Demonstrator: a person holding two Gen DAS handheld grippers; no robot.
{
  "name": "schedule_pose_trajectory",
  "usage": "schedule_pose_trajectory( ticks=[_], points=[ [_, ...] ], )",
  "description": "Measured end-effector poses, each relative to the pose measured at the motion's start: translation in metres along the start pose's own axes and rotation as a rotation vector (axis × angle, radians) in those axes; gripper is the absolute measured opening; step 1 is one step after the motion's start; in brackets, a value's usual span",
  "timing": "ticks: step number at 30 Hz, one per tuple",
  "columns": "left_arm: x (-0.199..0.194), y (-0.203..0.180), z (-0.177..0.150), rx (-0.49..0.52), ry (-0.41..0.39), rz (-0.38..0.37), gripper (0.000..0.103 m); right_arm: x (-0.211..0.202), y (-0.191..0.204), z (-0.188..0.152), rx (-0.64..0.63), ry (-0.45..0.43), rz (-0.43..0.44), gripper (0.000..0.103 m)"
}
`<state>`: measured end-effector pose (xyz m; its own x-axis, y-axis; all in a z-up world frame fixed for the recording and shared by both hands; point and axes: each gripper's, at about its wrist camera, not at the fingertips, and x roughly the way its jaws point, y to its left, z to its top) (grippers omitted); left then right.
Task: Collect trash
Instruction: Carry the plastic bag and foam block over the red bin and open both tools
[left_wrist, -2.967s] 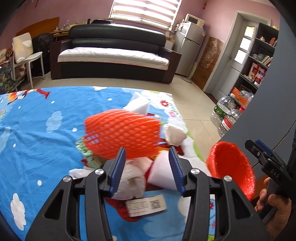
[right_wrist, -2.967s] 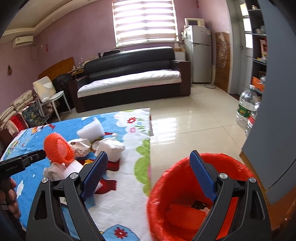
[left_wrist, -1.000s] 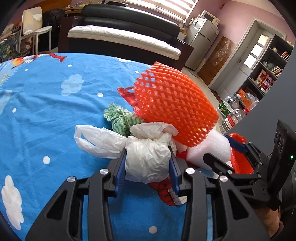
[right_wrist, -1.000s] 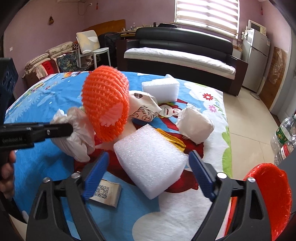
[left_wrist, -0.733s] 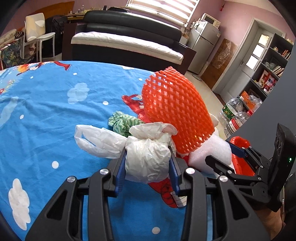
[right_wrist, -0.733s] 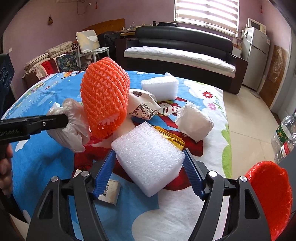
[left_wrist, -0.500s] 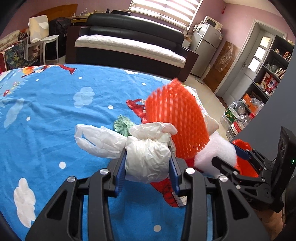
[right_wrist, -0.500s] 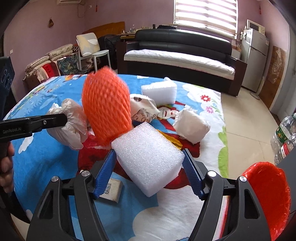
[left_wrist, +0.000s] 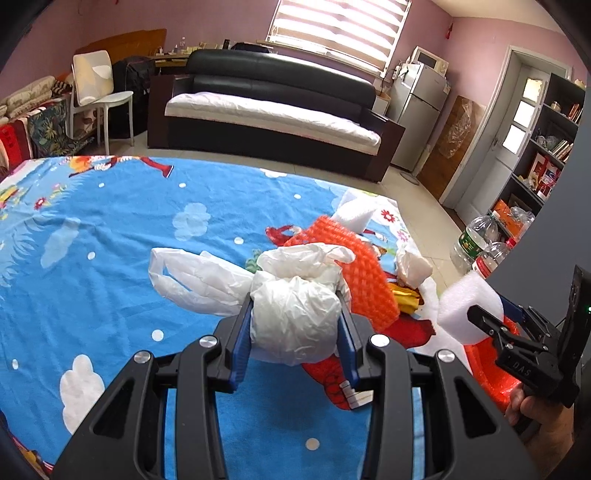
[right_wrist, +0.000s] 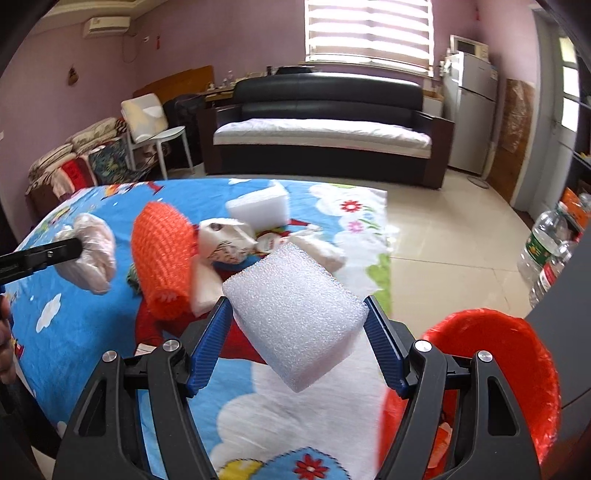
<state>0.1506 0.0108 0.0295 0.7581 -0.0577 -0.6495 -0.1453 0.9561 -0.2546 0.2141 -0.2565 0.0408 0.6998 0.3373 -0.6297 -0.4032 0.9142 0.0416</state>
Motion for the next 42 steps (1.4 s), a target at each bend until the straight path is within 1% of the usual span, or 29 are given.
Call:
schedule_pose_trajectory(
  ticks=[4, 8, 13, 16, 23, 29, 33, 37, 42],
  points=[
    [-0.013, -0.016, 0.007, 0.024, -0.032, -0.001, 0.039, -0.011, -0.019, -0.001, 0.033, -0.01, -0.031, 0.069],
    [-0.022, -0.037, 0.018, 0.051, -0.058, -0.017, 0.039, -0.023, -0.038, -0.003, 0.072, -0.02, -0.063, 0.069],
    [-0.024, -0.075, 0.03, 0.097, -0.071, -0.061, 0.039, -0.042, -0.068, -0.009, 0.122, -0.037, -0.112, 0.069],
    [-0.022, -0.104, 0.032, 0.13, -0.071, -0.099, 0.039, -0.052, -0.086, -0.012, 0.155, -0.044, -0.14, 0.069],
    [-0.007, -0.162, 0.026, 0.191, -0.046, -0.181, 0.039, -0.074, -0.124, -0.022, 0.206, -0.06, -0.217, 0.069],
    [0.012, -0.209, 0.019, 0.235, -0.005, -0.248, 0.039, -0.085, -0.15, -0.032, 0.25, -0.06, -0.25, 0.069],
    [0.024, -0.234, 0.011, 0.258, 0.021, -0.286, 0.039, -0.092, -0.167, -0.039, 0.276, -0.057, -0.287, 0.069],
    [0.034, -0.263, 0.004, 0.285, 0.042, -0.323, 0.039, -0.097, -0.181, -0.044, 0.306, -0.06, -0.301, 0.069],
    [0.045, -0.286, -0.003, 0.309, 0.059, -0.353, 0.039, -0.101, -0.191, -0.047, 0.321, -0.06, -0.316, 0.069]
  ],
)
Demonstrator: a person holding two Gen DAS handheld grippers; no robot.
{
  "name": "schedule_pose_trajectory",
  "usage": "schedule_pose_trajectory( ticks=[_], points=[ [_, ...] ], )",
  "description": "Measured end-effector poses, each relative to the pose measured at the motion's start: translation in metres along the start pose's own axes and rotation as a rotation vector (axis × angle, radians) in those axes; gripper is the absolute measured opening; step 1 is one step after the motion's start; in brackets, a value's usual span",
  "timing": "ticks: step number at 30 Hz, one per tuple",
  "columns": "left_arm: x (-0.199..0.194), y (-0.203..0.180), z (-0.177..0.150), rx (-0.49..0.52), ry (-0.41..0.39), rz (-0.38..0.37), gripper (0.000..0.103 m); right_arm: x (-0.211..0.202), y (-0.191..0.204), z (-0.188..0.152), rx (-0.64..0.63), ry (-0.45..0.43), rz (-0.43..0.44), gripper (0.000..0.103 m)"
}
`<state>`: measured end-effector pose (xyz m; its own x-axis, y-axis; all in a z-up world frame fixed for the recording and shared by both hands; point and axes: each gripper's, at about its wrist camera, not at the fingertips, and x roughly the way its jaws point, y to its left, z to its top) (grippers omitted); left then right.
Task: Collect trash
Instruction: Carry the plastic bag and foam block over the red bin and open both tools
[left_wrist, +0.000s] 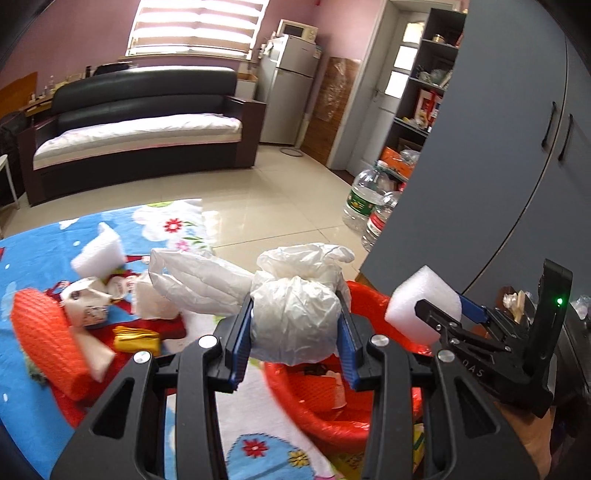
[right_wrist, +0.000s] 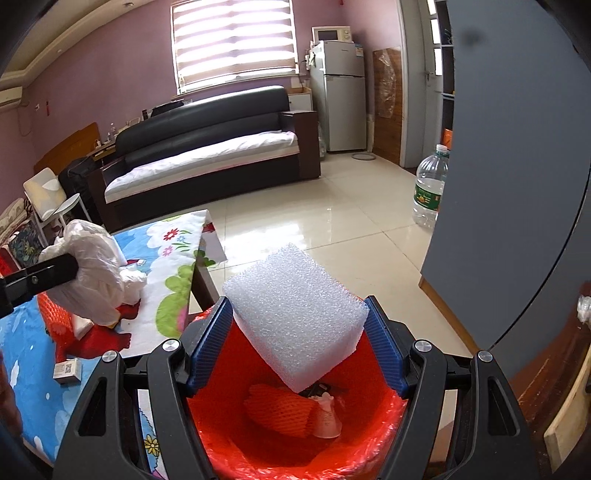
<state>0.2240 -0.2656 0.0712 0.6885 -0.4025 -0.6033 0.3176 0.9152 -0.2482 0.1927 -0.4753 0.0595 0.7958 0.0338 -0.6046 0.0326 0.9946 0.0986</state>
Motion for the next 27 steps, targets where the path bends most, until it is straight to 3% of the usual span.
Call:
schedule_pose_trajectory(
  ticks=[13, 19, 23, 25, 27],
  points=[
    [0.021, -0.023, 0.008, 0.005, 0.007, -0.046, 0.039, -0.001, -0.012, -0.003, 0.029, -0.007, -0.016, 0.071],
    [0.025, -0.028, 0.013, 0.0, 0.004, -0.06, 0.04, -0.001, -0.015, -0.003, 0.036, -0.009, -0.017, 0.08],
    [0.029, -0.03, 0.014, -0.004, 0.008, -0.08, 0.047, -0.003, -0.02, -0.003, 0.052, -0.01, -0.039, 0.082],
    [0.03, -0.03, 0.014, -0.009, 0.009, -0.081, 0.06, -0.003, -0.024, -0.004, 0.064, -0.008, -0.049, 0.082],
    [0.03, -0.03, 0.015, -0.011, 0.01, -0.084, 0.061, -0.003, -0.026, -0.004, 0.071, -0.007, -0.056, 0.082]
  ],
)
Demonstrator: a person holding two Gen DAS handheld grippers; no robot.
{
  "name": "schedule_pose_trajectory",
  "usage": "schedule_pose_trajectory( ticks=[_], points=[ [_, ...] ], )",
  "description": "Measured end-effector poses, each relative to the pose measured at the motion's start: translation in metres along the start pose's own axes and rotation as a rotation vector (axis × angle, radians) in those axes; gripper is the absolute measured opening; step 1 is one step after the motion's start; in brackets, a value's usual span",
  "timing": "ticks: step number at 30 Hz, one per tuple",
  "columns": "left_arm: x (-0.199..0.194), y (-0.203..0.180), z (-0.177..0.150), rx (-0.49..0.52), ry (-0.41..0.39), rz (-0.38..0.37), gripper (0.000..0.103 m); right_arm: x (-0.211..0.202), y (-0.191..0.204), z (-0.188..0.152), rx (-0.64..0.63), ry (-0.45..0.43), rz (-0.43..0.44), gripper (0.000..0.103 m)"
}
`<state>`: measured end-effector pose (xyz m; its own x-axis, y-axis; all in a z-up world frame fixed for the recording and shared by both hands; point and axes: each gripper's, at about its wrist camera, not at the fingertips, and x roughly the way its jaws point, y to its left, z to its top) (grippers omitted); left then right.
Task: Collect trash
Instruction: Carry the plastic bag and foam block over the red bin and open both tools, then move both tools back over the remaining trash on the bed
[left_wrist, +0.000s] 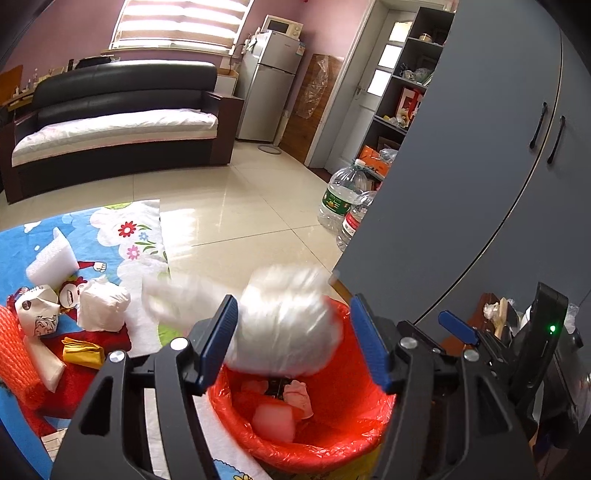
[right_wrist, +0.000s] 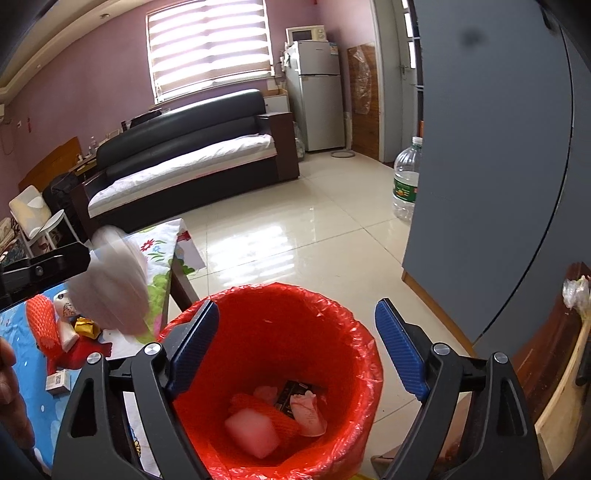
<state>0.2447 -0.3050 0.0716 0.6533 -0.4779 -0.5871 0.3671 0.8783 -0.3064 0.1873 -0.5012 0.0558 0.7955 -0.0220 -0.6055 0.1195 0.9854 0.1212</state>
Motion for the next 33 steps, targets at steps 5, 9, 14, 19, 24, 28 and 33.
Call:
schedule_pose_trajectory(
  ticks=[5, 9, 14, 19, 24, 28, 33],
  points=[
    [-0.003, 0.002, 0.0, -0.001, -0.003, 0.008, 0.061, 0.0, -0.001, 0.0, 0.009, -0.002, 0.0, 0.083],
    [-0.007, 0.005, -0.001, -0.001, -0.005, 0.013, 0.061, 0.0, 0.0, 0.0, 0.003, -0.002, 0.003, 0.084],
    [-0.014, 0.009, -0.004, -0.005, -0.006, 0.019, 0.061, 0.0, 0.003, 0.001, -0.002, -0.002, 0.01, 0.084],
    [-0.021, 0.016, -0.006, -0.011, -0.012, 0.028, 0.061, 0.0, 0.007, 0.001, -0.005, -0.007, 0.017, 0.085],
    [-0.029, 0.024, -0.01, -0.009, -0.019, 0.047, 0.061, 0.0, 0.014, 0.001, -0.017, -0.008, 0.032, 0.085],
    [-0.037, 0.034, -0.014, -0.018, -0.023, 0.065, 0.061, 0.001, 0.021, 0.001, -0.035, -0.009, 0.047, 0.085],
    [-0.047, 0.051, -0.019, -0.034, -0.027, 0.089, 0.061, 0.003, 0.032, 0.0, -0.063, -0.008, 0.059, 0.085]
  ],
)
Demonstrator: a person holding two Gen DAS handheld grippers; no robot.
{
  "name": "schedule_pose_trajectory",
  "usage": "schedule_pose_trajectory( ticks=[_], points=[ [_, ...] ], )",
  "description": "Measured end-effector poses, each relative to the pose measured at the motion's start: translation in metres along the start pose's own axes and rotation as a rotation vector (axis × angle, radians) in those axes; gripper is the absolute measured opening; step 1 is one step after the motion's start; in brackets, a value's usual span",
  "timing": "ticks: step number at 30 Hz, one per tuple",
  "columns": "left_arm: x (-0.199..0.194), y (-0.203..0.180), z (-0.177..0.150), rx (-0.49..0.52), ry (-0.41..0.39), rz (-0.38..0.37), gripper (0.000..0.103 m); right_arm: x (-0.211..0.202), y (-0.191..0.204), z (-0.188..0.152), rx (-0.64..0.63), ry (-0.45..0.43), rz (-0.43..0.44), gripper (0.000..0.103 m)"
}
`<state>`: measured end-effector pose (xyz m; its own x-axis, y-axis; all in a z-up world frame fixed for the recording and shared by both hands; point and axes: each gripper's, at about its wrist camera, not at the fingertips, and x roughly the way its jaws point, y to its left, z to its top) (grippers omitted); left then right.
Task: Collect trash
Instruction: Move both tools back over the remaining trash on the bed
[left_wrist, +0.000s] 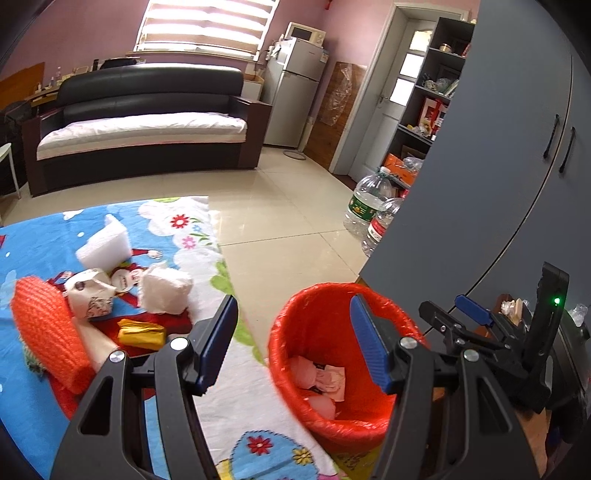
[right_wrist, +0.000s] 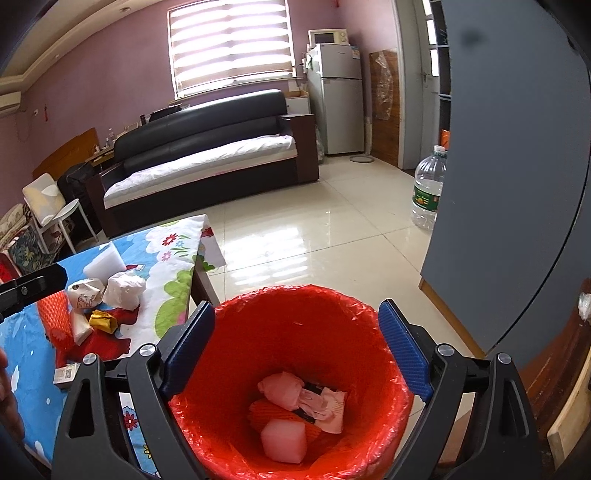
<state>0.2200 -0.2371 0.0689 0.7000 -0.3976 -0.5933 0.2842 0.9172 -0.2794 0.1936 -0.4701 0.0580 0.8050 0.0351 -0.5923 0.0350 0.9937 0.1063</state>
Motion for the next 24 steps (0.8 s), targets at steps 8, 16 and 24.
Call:
schedule_pose_trajectory(
  ticks=[8, 16, 24],
  points=[
    [-0.018, 0.034, -0.004, -0.022, -0.012, 0.047, 0.061, 0.004, 0.018, 0.001, -0.032, 0.003, 0.015, 0.085],
    [-0.038, 0.069, -0.006, -0.053, -0.033, 0.098, 0.061, 0.006, 0.045, 0.001, -0.073, -0.004, 0.054, 0.085],
    [-0.058, 0.115, -0.006, -0.096, -0.058, 0.161, 0.061, 0.011, 0.072, -0.001, -0.117, -0.002, 0.086, 0.085]
  ],
)
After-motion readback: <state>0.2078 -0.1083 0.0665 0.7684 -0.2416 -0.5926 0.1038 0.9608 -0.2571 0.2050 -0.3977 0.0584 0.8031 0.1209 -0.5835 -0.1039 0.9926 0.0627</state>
